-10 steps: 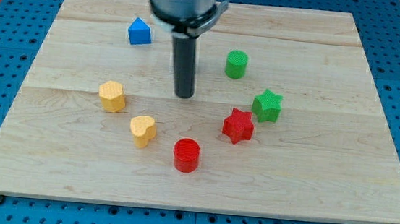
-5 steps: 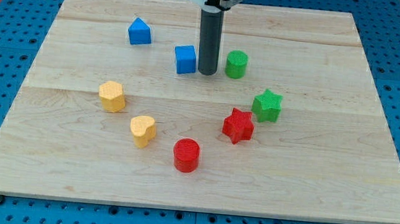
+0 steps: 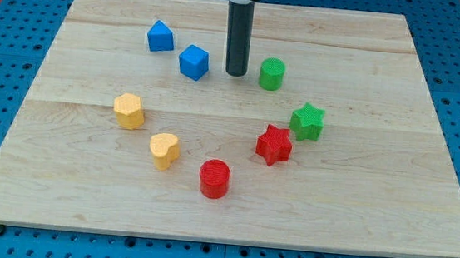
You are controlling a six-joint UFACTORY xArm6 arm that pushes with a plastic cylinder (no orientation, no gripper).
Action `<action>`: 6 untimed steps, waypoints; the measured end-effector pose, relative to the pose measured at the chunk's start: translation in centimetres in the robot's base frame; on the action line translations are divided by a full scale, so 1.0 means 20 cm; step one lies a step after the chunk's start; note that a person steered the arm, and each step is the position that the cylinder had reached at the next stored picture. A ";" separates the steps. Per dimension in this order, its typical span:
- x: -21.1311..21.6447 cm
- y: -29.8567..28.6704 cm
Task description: Move the blue cube below the blue triangle
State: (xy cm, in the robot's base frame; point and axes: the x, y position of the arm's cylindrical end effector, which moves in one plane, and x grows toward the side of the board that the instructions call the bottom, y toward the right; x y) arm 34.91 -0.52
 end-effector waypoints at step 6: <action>0.07 -0.09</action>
